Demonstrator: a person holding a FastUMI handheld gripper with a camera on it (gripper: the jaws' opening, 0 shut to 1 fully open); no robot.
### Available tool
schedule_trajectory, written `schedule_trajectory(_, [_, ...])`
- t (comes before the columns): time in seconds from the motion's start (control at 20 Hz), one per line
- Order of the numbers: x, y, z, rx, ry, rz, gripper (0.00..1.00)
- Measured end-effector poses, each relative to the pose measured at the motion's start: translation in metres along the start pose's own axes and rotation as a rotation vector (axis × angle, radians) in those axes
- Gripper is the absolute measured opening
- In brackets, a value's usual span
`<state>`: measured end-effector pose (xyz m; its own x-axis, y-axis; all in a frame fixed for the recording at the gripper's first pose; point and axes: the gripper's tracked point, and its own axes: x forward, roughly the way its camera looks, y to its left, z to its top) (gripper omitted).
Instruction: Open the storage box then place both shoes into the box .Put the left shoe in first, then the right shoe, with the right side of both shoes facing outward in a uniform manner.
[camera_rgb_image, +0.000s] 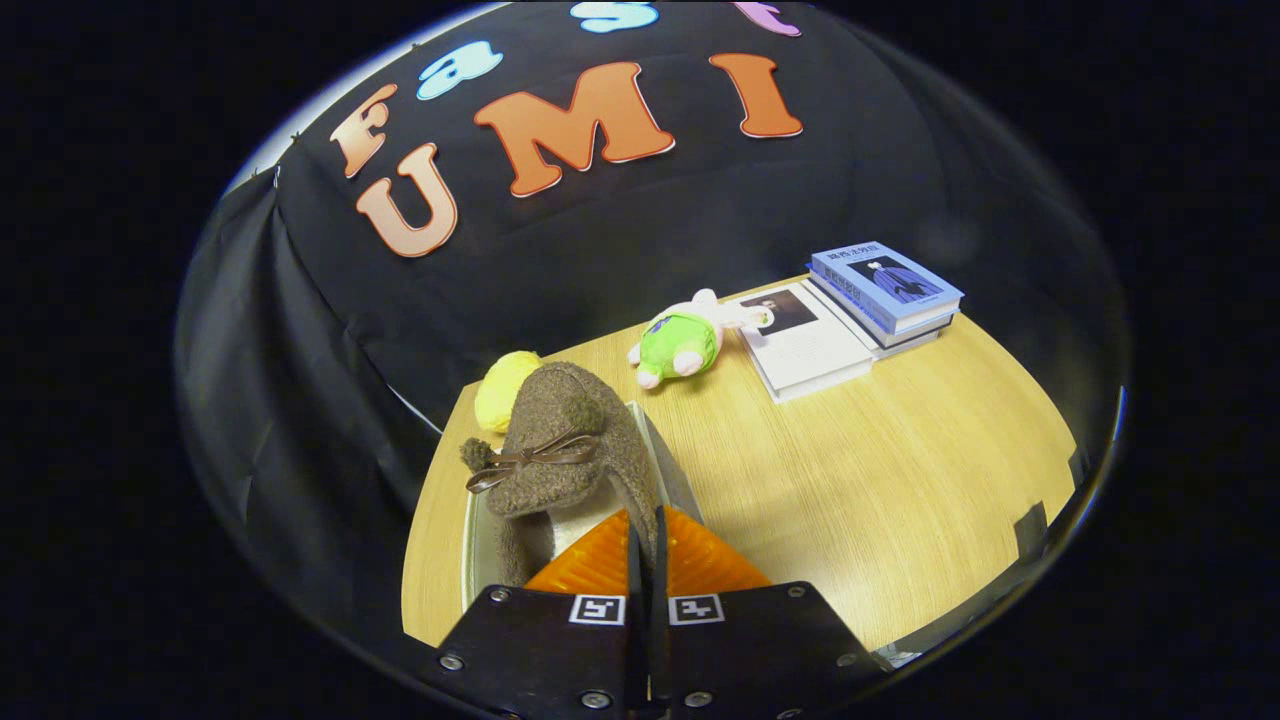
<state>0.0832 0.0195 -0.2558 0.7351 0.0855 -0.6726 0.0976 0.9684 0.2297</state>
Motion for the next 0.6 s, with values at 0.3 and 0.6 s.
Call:
schedule_trajectory(0.3, [0.019,0.003,-0.028,-0.008,0.046,-0.02,0.02])
schedule_trajectory(0.6, [0.023,0.021,-0.04,0.037,0.078,0.054,0.2])
